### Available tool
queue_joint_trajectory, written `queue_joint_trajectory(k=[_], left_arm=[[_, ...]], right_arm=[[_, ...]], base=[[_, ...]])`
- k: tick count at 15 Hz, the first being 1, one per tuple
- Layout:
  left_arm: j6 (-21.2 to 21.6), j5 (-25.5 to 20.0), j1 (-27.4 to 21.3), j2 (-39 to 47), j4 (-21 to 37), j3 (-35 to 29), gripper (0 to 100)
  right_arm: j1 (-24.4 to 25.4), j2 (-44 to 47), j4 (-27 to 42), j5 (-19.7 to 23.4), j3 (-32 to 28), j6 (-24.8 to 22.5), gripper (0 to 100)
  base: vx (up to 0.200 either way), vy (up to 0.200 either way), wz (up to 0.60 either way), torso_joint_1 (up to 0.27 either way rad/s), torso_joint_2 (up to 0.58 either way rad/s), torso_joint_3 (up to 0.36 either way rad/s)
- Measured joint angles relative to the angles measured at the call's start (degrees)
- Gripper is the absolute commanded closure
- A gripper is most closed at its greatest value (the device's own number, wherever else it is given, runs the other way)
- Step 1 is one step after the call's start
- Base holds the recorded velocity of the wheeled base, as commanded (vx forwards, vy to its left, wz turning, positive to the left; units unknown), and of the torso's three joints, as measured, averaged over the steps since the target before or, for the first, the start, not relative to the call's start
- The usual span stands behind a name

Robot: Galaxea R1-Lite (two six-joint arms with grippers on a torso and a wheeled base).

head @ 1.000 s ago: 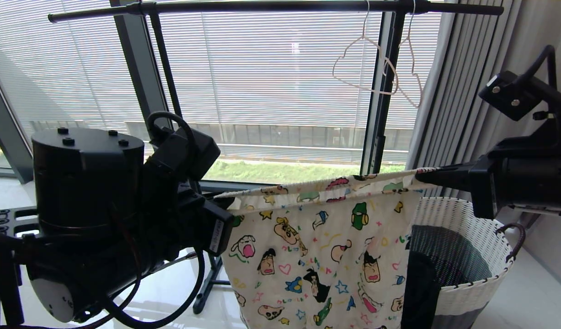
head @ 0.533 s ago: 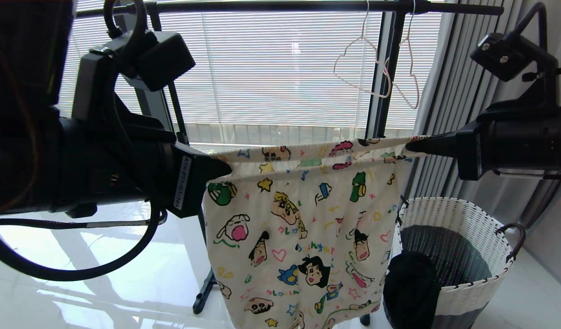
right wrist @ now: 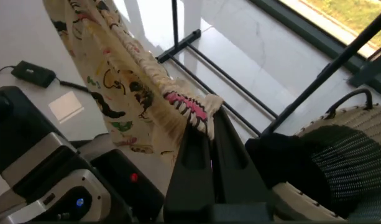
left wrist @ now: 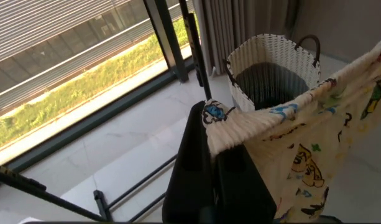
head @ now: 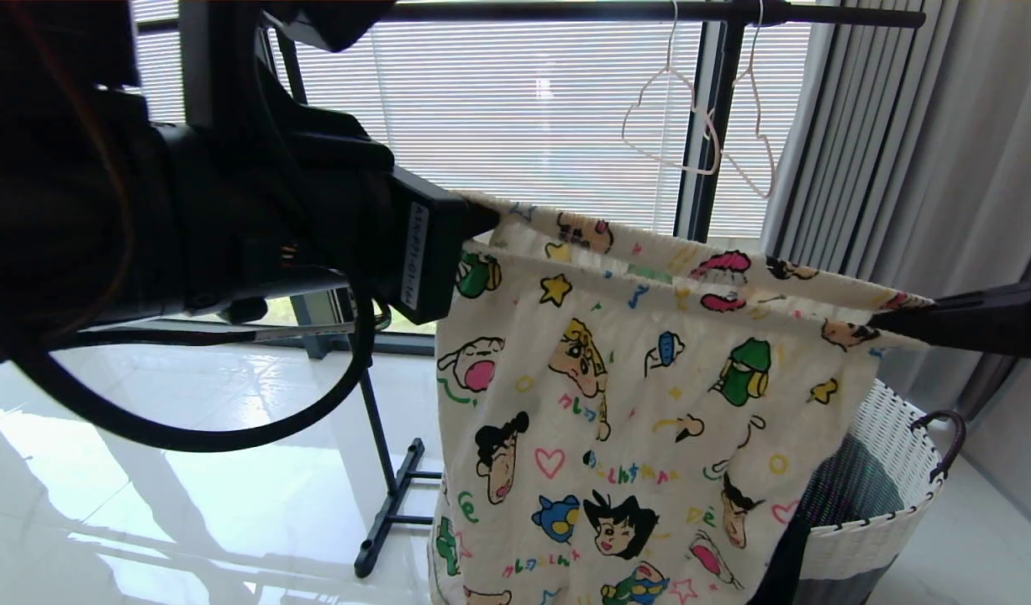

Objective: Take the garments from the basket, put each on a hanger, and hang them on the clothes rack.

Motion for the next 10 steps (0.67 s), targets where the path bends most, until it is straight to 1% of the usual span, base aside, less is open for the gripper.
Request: queue_joint_trajectory(k=[2,4,5,8,10], left_arm=[[1.02,-1.67,-0.27,2.68,-2.90,-0.74,100],[1.12,-2.04,-0.35,4.41,-3.52,-1.65,100],[1.10,-2.02,-0.35,4.85,-3.54,-1.90,100],[0.77,-1.76,-0.40,4.83,-3.28,-1.87,100],[-0.60,-1.69,-0.82,3.58,-1.04,-1.51,100]], right_arm=[[3.06,-4.08,3.00,1.02,1.16,0.02,100],[7.19,-6.51,4.18,1.02,2.41,0.02,100],[8.35,-7.19,4.24,1.02,2.89,0.02,100],[8.70,-7.46,3.28,0.80,3.41,0.22,100],[6.67,-5.86,-1.16,0.88,2.76,0.27,100]], base=[[0.000,0.000,0.00,0.000,0.00,0.000],[0.000,0.000,0.00,0.000,0.00,0.000],[0.000,0.000,0.00,0.000,0.00,0.000],[0.000,0.000,0.00,0.000,0.00,0.000],[0.000,0.000,0.00,0.000,0.00,0.000]])
